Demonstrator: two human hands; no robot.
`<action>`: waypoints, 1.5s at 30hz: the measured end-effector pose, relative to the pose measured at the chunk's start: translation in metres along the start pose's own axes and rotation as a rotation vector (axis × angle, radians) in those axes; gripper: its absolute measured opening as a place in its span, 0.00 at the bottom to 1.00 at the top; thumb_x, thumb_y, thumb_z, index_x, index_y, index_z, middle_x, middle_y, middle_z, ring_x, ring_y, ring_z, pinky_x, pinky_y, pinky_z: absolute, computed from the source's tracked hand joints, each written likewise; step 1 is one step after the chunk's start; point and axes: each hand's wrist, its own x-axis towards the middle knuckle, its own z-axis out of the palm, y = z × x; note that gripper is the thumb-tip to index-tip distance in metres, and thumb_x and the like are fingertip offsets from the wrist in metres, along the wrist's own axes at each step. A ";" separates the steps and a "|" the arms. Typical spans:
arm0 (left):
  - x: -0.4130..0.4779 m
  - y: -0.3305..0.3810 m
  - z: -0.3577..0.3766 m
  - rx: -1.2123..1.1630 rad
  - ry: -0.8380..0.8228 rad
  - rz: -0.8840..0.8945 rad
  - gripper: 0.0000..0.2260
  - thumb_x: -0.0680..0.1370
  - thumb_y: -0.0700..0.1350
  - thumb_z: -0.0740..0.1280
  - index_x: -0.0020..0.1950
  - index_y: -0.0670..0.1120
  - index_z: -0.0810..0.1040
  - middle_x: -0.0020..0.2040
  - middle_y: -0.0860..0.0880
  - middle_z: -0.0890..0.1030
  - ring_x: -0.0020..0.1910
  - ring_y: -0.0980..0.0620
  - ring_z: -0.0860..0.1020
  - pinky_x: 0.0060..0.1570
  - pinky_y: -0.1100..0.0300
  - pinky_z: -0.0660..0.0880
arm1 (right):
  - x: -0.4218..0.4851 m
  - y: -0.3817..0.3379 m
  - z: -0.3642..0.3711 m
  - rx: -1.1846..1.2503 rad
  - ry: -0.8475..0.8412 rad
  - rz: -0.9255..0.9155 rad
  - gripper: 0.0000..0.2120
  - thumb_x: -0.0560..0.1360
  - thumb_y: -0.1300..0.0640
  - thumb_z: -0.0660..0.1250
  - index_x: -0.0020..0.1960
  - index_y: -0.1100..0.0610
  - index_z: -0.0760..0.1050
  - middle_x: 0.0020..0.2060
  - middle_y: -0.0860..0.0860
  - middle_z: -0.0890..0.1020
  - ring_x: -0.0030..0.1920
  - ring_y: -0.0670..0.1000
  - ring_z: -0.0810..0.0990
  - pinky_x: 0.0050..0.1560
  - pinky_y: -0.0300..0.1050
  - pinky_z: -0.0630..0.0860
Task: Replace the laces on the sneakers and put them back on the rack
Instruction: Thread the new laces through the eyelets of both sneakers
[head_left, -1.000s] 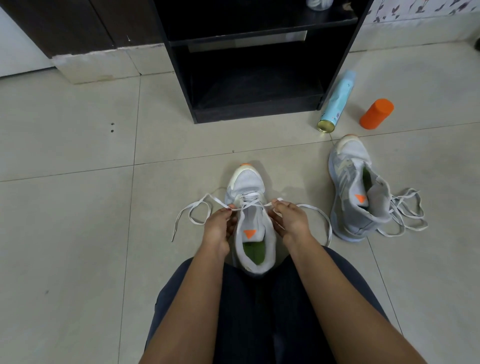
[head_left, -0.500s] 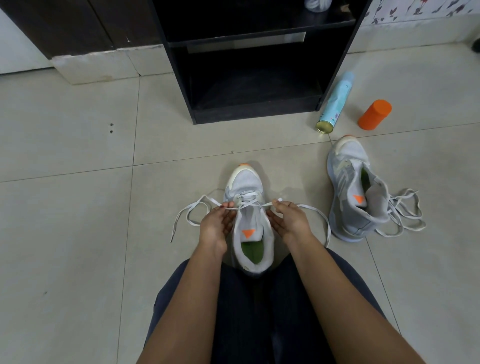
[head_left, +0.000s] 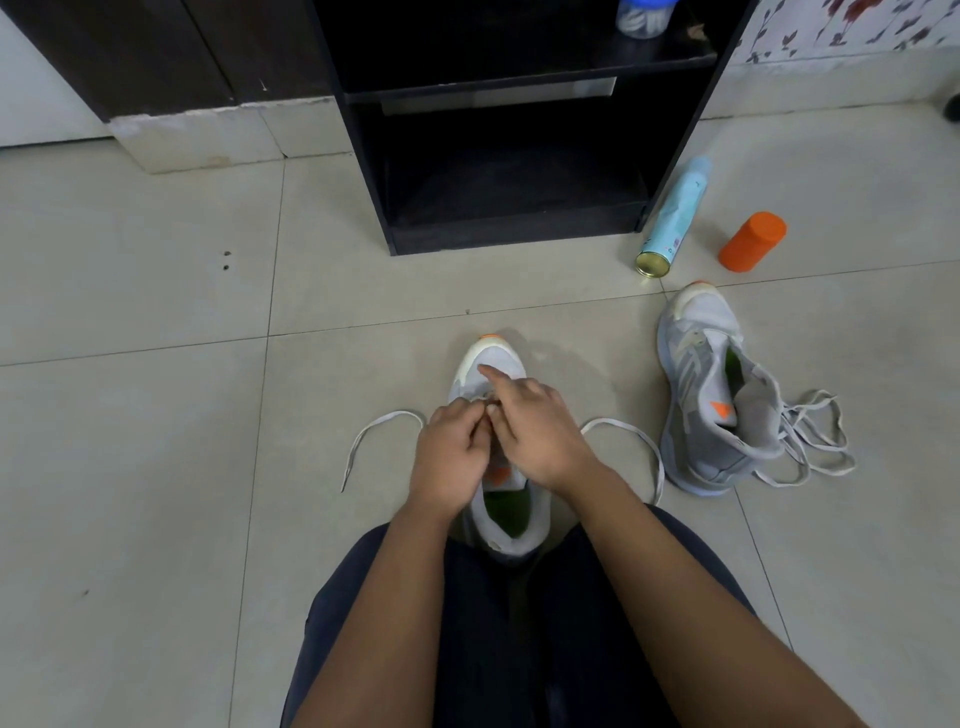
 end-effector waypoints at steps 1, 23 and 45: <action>-0.001 0.000 0.000 -0.002 0.022 -0.008 0.08 0.76 0.46 0.56 0.41 0.47 0.72 0.40 0.50 0.74 0.43 0.47 0.74 0.45 0.49 0.73 | 0.004 0.001 -0.001 -0.159 -0.064 -0.001 0.18 0.82 0.53 0.51 0.70 0.55 0.68 0.57 0.53 0.78 0.62 0.55 0.69 0.65 0.48 0.61; 0.000 0.018 0.007 -0.133 0.273 0.058 0.16 0.79 0.50 0.53 0.45 0.42 0.75 0.43 0.49 0.76 0.44 0.47 0.75 0.48 0.47 0.73 | -0.020 -0.004 -0.027 0.191 0.165 0.195 0.10 0.72 0.49 0.53 0.42 0.53 0.68 0.36 0.57 0.77 0.42 0.58 0.73 0.42 0.52 0.69; 0.000 0.016 -0.004 -0.061 0.294 0.053 0.13 0.79 0.50 0.55 0.52 0.47 0.76 0.50 0.52 0.78 0.51 0.50 0.77 0.55 0.44 0.72 | -0.024 0.004 -0.026 0.423 0.163 0.306 0.06 0.76 0.58 0.63 0.41 0.57 0.73 0.31 0.49 0.77 0.37 0.53 0.75 0.43 0.54 0.74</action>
